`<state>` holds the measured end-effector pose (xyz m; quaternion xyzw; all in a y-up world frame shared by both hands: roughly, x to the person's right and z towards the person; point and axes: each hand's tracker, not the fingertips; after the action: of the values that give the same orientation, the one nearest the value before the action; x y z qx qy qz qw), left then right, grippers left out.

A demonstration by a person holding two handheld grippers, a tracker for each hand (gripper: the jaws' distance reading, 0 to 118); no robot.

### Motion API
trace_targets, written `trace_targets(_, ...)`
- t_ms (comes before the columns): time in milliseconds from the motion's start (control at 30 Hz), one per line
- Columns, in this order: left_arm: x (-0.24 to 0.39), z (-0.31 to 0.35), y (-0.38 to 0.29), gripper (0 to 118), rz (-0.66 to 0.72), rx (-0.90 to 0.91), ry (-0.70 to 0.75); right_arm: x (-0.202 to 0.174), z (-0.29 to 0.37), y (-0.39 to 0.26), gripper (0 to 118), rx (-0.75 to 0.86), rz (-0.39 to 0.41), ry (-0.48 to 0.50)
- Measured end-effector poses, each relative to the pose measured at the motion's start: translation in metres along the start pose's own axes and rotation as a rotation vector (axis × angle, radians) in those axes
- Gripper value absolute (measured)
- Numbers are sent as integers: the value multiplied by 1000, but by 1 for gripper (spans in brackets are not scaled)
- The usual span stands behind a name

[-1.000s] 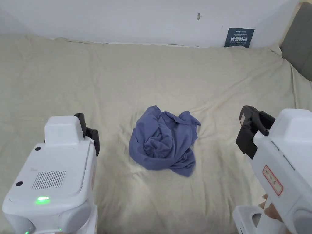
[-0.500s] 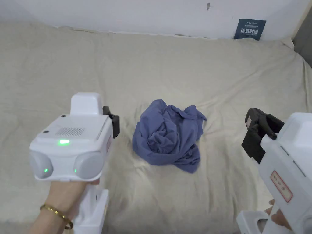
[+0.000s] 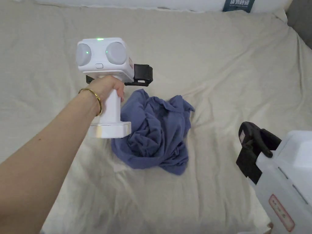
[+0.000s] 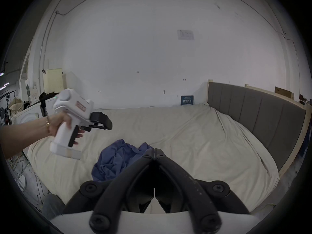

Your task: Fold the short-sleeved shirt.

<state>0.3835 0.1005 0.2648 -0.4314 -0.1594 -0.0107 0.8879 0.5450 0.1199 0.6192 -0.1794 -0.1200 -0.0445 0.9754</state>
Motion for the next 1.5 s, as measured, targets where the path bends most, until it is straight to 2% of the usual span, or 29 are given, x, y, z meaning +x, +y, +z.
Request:
trace_targets(133,-6,-81,5,118,-23,-94,76,9,-19,-9,1,-57,-22,-22)
trace_targets(200,-4,-104,-4,112,-61,-145,115,13,-26,-14,1,-78,-29,-33)
trace_targets(233,5,-104,-6,100,-66,-153,114,15,-29,-16,1,-90,-30,-40)
trace_targets(333,6,-110,-20,9,-73,-161,83,20,-36,-21,1,-113,-45,-70)
trace_targets(367,8,-112,-14,1,-75,-175,78,22,-37,-22,1,-119,-55,-71)
trace_targets(500,2,-96,-12,1,-54,-149,19,23,-41,-23,1,-133,-60,-65)
trace_targets(667,-16,-39,1,1,8,20,-29,21,-60,-17,4,-221,9,6)
trace_targets(700,-20,-28,3,1,19,44,-34,20,-67,-16,13,-252,32,23)
trace_targets(733,-24,-14,5,1,28,72,-44,18,-75,-15,32,-293,61,49)
trace_targets(767,-28,-3,6,1,33,86,-43,15,-84,-16,72,-337,90,68)
trace_targets(800,-32,6,6,1,35,96,-43,11,-93,-17,97,-389,110,63)
trace_targets(833,-36,17,7,1,39,110,-47,5,-104,-22,113,-413,104,62)
trace_targets(867,-40,25,8,1,48,125,-50,2,-113,-28,118,-436,103,86)
trace_targets(933,-48,38,10,1,75,163,-41,-5,-134,-41,118,-497,112,121)
trace_targets(1067,-65,60,10,1,93,190,-28,-26,-169,-69,118,-632,190,73)
trace_targets(1133,-74,67,8,1,97,203,-13,-37,-180,-79,107,-650,204,86)
trace_targets(1200,-83,68,8,1,98,206,4,-46,-189,-87,78,-670,220,94)
trace_targets(1233,-87,68,7,1,106,209,23,-50,-190,-90,55,-672,222,99)
trace_targets(1267,-91,69,6,1,115,208,32,-52,-191,-91,38,-679,222,121)
trace_targets(1300,-95,69,4,1,123,208,35,-53,-191,-91,33,-685,194,169)
trace_targets(1333,-99,70,3,1,137,209,41,-56,-186,-87,14,-674,206,134)
trace_targets(1367,-102,70,1,1,143,205,47,-56,-182,-83,7,-651,240,118)
trace_targets(1400,-105,71,1,1,148,202,54,-54,-179,-79,7,-633,253,115)
trace_targets(1433,-108,71,0,1,154,200,63,-45,-173,-72,7,-632,229,115)
trace_targets(1467,-111,74,-1,1,156,200,68,-35,-169,-63,7,-654,140,182)
trace_targets(1500,-113,79,-1,1,161,205,74,-26,-163,-54,7,-650,89,186)
